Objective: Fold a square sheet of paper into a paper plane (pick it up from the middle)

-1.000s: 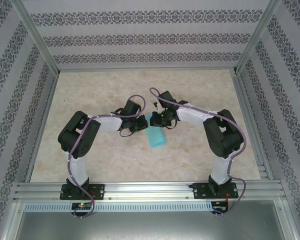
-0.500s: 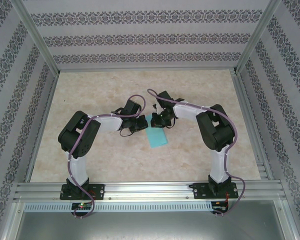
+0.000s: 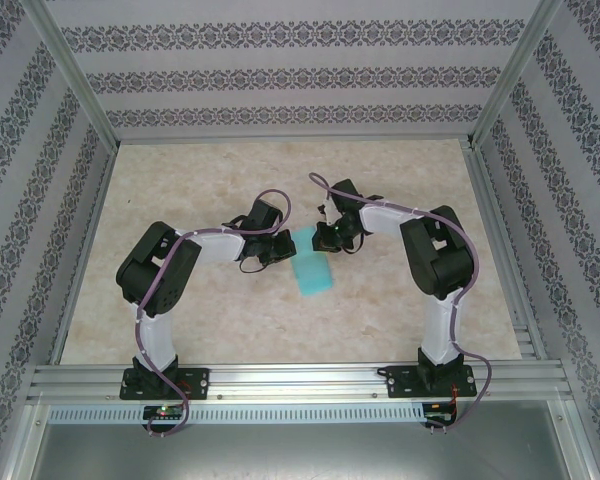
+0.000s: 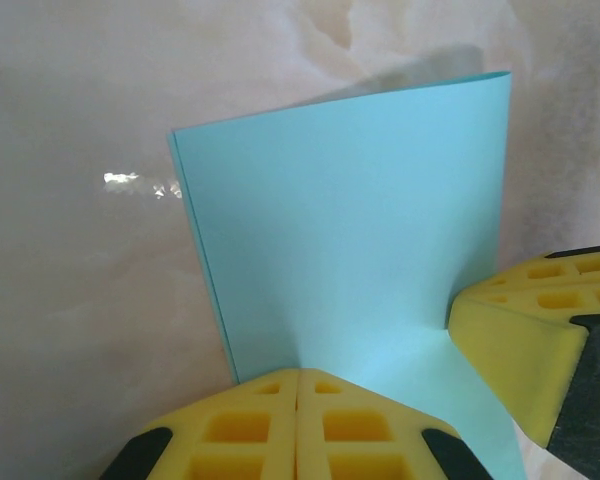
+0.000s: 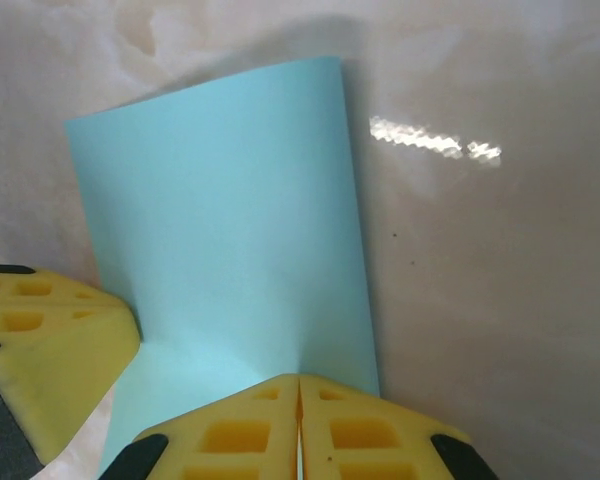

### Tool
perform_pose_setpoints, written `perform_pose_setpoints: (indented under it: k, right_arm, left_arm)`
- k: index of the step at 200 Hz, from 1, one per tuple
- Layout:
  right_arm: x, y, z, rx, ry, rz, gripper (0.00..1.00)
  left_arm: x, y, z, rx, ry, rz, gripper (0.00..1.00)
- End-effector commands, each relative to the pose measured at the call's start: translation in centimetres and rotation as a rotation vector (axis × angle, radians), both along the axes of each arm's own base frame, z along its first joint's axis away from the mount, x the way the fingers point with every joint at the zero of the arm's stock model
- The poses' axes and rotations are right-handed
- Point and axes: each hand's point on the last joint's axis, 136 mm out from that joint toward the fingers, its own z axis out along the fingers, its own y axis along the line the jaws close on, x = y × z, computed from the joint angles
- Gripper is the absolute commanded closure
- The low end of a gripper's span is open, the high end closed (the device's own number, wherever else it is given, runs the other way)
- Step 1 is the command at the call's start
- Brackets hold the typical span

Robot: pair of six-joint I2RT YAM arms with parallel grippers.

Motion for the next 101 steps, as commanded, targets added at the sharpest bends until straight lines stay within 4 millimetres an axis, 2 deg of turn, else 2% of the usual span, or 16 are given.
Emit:
perform_pose_setpoints:
  k: [1,24,41,50,63,82,101]
  right_arm:
    - [-1.2,-2.3,-2.0,-0.048,0.041,-0.005,0.92]
    - [-0.6,-3.9,-1.8,-0.058,0.027,-0.050,0.92]
    - [0.2,-4.5,-0.5,-0.040,-0.016,-0.084,0.92]
    - [0.7,-4.4,0.9,-0.021,-0.054,-0.094,0.92]
    - [1.2,-3.4,2.9,0.023,-0.100,-0.091,0.92]
    - [1.2,-0.7,6.5,0.125,-0.160,-0.063,0.92]
    - [1.3,1.4,8.2,0.161,-0.205,-0.048,0.91]
  left_arm:
    - [-5.4,5.3,-8.2,0.258,0.233,0.043,0.92]
    - [-5.5,5.3,-8.4,0.261,0.234,0.040,0.93]
    - [-5.5,5.4,-8.4,0.263,0.233,0.040,0.93]
    - [-5.5,5.4,-8.4,0.264,0.233,0.038,0.93]
    - [-5.6,5.4,-8.4,0.262,0.233,0.034,0.93]
    - [-5.5,5.3,-8.3,0.265,0.231,0.027,0.93]
    - [-5.5,5.3,-8.2,0.263,0.231,0.023,0.93]
